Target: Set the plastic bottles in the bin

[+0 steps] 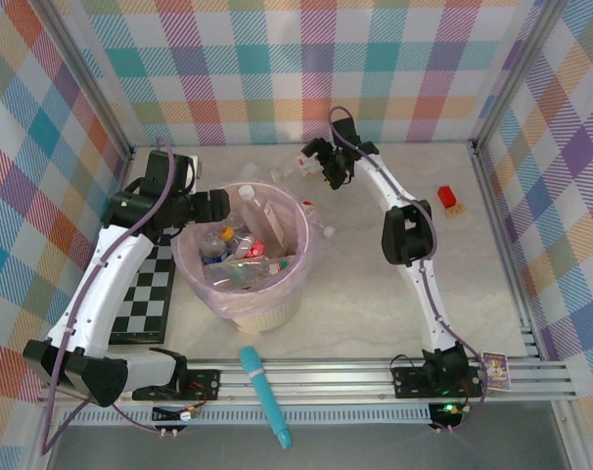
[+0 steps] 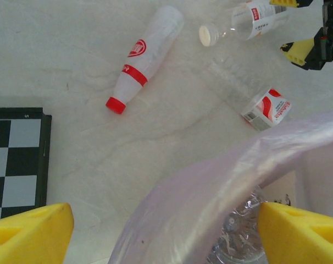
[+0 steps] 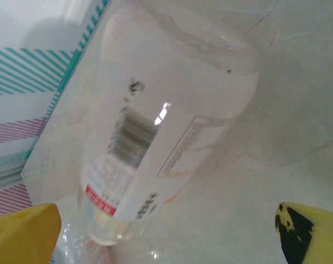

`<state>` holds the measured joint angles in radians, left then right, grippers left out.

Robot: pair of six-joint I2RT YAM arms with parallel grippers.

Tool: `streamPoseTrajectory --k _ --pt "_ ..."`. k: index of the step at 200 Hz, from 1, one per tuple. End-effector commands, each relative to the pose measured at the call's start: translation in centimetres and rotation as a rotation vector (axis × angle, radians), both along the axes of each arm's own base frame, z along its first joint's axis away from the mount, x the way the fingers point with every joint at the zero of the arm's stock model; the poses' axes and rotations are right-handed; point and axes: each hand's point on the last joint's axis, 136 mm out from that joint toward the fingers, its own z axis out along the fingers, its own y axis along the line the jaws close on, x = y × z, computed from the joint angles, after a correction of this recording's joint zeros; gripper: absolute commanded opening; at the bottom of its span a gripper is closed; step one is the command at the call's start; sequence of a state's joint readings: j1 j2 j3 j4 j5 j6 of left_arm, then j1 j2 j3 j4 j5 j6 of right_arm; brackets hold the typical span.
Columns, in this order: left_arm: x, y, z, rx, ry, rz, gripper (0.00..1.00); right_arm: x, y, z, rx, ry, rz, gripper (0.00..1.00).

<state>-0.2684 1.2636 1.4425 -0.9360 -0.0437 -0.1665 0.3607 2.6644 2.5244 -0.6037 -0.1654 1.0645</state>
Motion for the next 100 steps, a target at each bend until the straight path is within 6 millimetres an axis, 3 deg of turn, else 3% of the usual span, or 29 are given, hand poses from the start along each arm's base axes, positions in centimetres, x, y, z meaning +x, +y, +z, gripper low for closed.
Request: streamPoseTrajectory --k 1,67,100 --pt "0.5 -0.4 -0.5 -0.049 -0.001 -0.004 0.84 1.9 0.8 0.3 0.047 -0.054 -0.055 1.00" --pt "1.2 -0.1 -1.1 -0.089 -0.019 0.023 0.80 4.1 0.9 -3.3 0.065 -0.073 -0.162 0.97" --pt "1.4 0.3 -1.2 -0.099 -0.022 0.028 0.80 4.0 -0.1 -4.5 0.044 -0.041 -0.212 0.86"
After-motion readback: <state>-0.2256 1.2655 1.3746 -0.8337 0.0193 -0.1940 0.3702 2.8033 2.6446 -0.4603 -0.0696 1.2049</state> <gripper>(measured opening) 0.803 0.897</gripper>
